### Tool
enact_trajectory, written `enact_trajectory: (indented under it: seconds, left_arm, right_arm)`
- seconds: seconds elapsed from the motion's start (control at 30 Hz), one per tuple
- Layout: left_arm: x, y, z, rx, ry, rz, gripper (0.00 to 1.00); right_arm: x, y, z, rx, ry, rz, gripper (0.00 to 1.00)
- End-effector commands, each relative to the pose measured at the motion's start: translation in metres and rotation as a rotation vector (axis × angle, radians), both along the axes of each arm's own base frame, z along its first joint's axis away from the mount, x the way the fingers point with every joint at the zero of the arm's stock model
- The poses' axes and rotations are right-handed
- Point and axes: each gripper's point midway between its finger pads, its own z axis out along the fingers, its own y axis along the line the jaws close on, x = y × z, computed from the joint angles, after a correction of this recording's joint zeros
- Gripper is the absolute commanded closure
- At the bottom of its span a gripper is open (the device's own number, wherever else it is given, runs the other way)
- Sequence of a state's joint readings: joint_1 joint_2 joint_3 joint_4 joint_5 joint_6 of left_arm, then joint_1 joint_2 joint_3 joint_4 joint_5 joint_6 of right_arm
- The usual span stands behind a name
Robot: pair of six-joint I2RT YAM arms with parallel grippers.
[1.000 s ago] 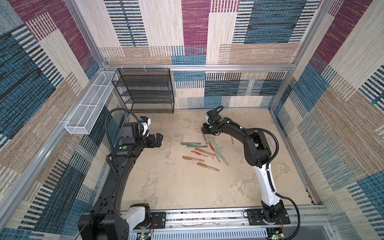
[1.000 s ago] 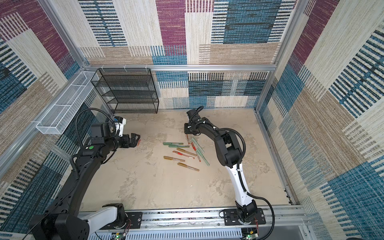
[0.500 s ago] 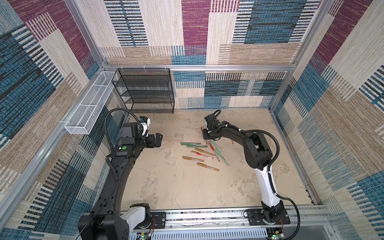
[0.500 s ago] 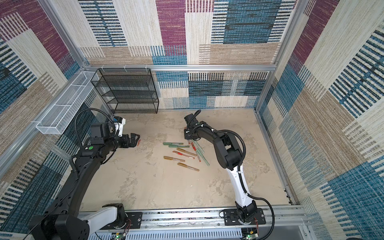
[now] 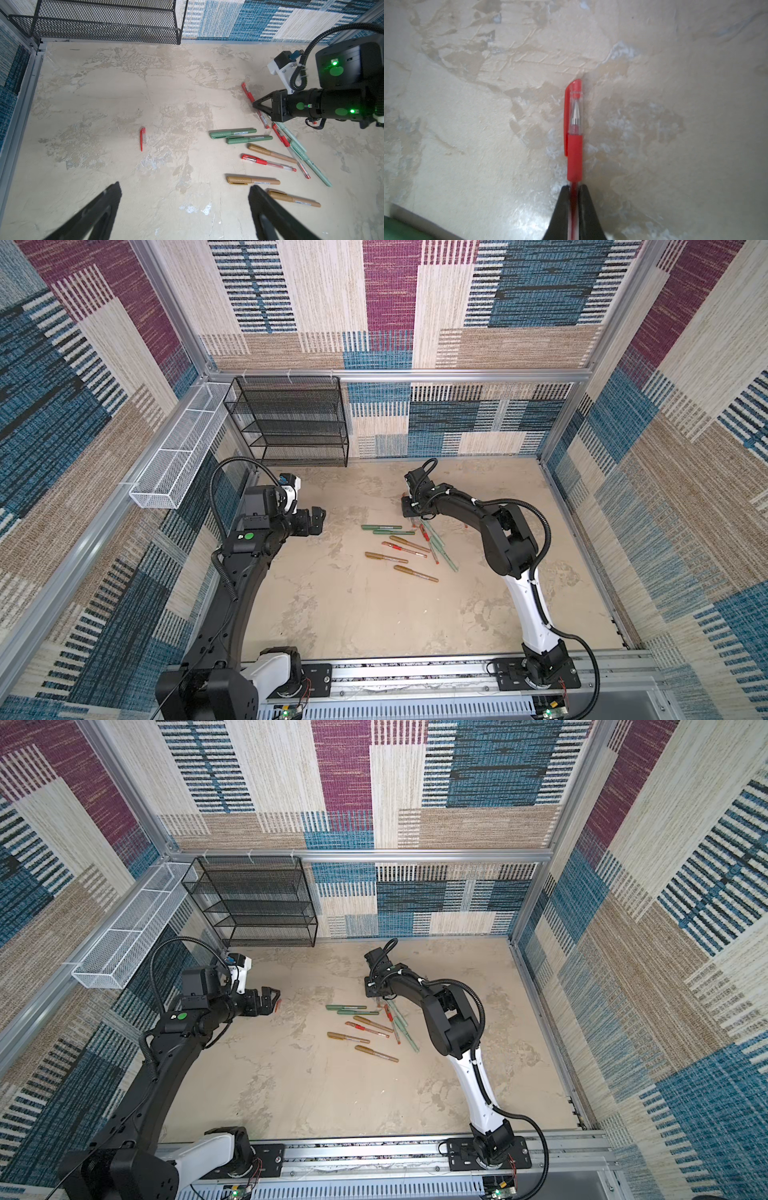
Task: Open the pen caps
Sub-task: 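Close the right gripper on the second red pen and lift, then bring the second pen toward the left gripper while the left gripper reaches its cap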
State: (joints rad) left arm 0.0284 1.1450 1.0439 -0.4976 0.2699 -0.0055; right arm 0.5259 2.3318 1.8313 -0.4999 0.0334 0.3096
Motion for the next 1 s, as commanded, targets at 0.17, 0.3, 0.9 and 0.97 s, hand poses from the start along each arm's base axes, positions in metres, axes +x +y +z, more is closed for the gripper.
enact_trajectory:
  seconds: [0.17, 0.3, 0.9, 0.97]
  left_arm:
    - [0.001, -0.017, 0.011, -0.106, -0.025, -0.047, 0.01]
    - [-0.001, -0.029, 0.018, -0.179, -0.019, -0.092, 0.01]
    - [-0.004, -0.079, 0.015, -0.613, 0.068, -0.229, 0.08]
    - [-0.003, -0.078, 0.013, -0.616, 0.079, -0.216, 0.12]
  right_arm:
    - [-0.010, 0.014, 0.059, 0.104, -0.069, 0.026, 0.93]
    - [-0.034, 0.028, 0.088, 0.204, -0.116, 0.065, 0.93]
    - [-0.180, 0.144, 0.177, 0.661, -0.262, 0.395, 0.95]
    - [-0.185, 0.153, 0.183, 0.660, -0.275, 0.427, 0.95]
